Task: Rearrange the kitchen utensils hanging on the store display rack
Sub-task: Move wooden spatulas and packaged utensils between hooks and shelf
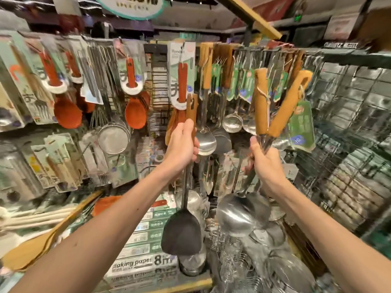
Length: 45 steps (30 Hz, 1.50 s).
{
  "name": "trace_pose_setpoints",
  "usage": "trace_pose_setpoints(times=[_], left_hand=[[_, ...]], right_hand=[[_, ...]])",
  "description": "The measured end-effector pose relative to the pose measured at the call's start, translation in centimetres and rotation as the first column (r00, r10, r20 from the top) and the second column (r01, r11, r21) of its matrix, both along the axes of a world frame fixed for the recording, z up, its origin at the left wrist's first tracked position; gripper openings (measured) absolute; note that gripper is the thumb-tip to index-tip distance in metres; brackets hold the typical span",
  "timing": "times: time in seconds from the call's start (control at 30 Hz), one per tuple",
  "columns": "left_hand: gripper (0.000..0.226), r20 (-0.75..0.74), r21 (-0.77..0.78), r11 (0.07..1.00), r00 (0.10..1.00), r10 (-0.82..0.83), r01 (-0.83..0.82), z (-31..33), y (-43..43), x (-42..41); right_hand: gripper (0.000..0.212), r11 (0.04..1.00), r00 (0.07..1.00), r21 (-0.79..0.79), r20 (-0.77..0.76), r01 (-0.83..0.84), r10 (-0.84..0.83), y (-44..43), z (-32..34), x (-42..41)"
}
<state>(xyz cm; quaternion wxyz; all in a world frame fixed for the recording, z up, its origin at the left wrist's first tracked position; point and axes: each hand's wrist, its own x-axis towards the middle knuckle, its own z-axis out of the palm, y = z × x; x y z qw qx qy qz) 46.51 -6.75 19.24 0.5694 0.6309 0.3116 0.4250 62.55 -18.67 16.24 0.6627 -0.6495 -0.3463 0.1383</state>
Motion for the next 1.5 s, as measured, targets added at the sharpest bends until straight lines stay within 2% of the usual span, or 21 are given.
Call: trace_pose_setpoints(times=[0.17, 0.33, 0.47, 0.67, 0.9, 1.13, 1.3, 1.5], left_hand=[[0.035, 0.0, 0.049, 0.998, 0.999, 0.042, -0.042, 1.6, 0.4, 3.3], [0.027, -0.071, 0.18, 0.983, 0.997, 0.037, -0.024, 5.1, 0.7, 8.9], [0.029, -0.056, 0.204, 0.978, 0.997, 0.054, -0.041, 7.3, 1.6, 13.0], [0.027, 0.047, 0.201, 0.976, 0.996, 0.074, -0.082, 9.7, 3.2, 16.9], [0.036, 0.014, 0.194, 0.977, 0.996, 0.086, -0.087, 10.4, 4.4, 19.5], [0.036, 0.019, 0.265, 0.953, 0.989, 0.146, -0.146, 10.6, 5.9, 20.4], [0.036, -0.023, 0.18, 0.978, 0.993, 0.112, -0.106, 10.7, 7.2, 20.5], [0.042, -0.28, 0.341, 0.938, 0.946, 0.162, -0.06, 10.7, 10.8, 20.9]], right_hand=[[0.048, 0.996, 0.996, -0.02, -0.007, -0.087, 0.086, 1.3, 1.2, 3.2], [0.042, 0.983, 0.983, -0.037, -0.026, -0.181, 0.18, 2.3, 3.0, 5.7], [0.045, 0.98, 0.984, -0.096, 0.021, -0.177, 0.179, 3.2, 3.8, 7.8], [0.048, 0.975, 0.976, -0.046, -0.037, -0.218, 0.216, 3.9, 4.4, 10.5], [0.048, 0.969, 0.971, -0.061, -0.031, -0.238, 0.237, 3.9, 4.3, 11.7], [0.045, 0.964, 0.965, -0.057, -0.047, -0.26, 0.257, 3.9, 4.2, 11.4], [0.046, 0.963, 0.964, -0.055, -0.058, -0.262, 0.259, 4.4, 5.0, 10.8], [0.039, 0.956, 0.954, 0.016, -0.053, -0.294, 0.294, 5.4, 6.6, 9.3]])
